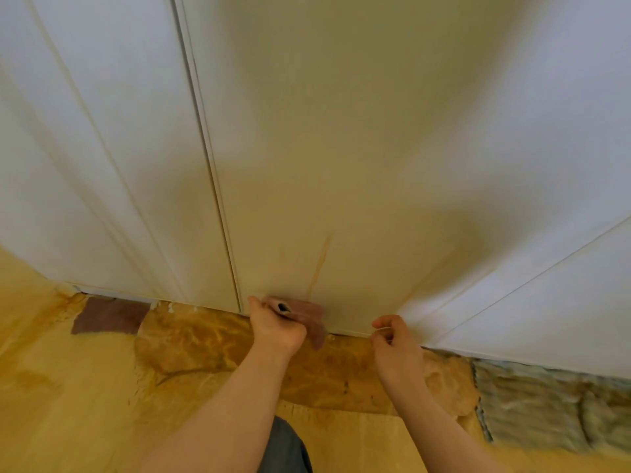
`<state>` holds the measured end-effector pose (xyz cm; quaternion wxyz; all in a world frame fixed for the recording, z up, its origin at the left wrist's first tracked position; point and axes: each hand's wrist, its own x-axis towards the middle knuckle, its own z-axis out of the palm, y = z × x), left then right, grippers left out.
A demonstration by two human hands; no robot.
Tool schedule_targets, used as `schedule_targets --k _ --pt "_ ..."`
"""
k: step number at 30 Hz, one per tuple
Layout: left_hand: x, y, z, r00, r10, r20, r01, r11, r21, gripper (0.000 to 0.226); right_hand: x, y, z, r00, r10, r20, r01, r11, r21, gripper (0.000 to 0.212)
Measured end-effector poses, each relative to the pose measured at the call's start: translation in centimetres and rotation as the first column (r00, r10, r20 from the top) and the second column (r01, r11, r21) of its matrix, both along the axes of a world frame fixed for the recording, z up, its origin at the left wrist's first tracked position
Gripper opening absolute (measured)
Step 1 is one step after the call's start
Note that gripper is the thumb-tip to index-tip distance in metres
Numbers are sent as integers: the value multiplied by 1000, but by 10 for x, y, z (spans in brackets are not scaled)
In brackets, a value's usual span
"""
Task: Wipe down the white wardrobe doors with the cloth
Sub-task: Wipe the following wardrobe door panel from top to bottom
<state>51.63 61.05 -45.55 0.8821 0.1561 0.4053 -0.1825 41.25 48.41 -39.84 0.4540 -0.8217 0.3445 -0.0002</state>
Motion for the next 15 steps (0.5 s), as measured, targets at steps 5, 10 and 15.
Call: schedule_targets --k 5,10,15 --pt "8 8 -36 991 -23 -133 35 995 93 65 -4 -1 -3 1000 10 -21 -10 1000 6 16" --pt "12 -4 -37 987 -13 -161 38 988 148 69 -14 -9 -11 999 -17 -50 20 998 52 21" --pt "10 -13 -13 993 -27 -118 38 995 91 54 -15 -14 -12 997 -37 -65 41 998 54 21"
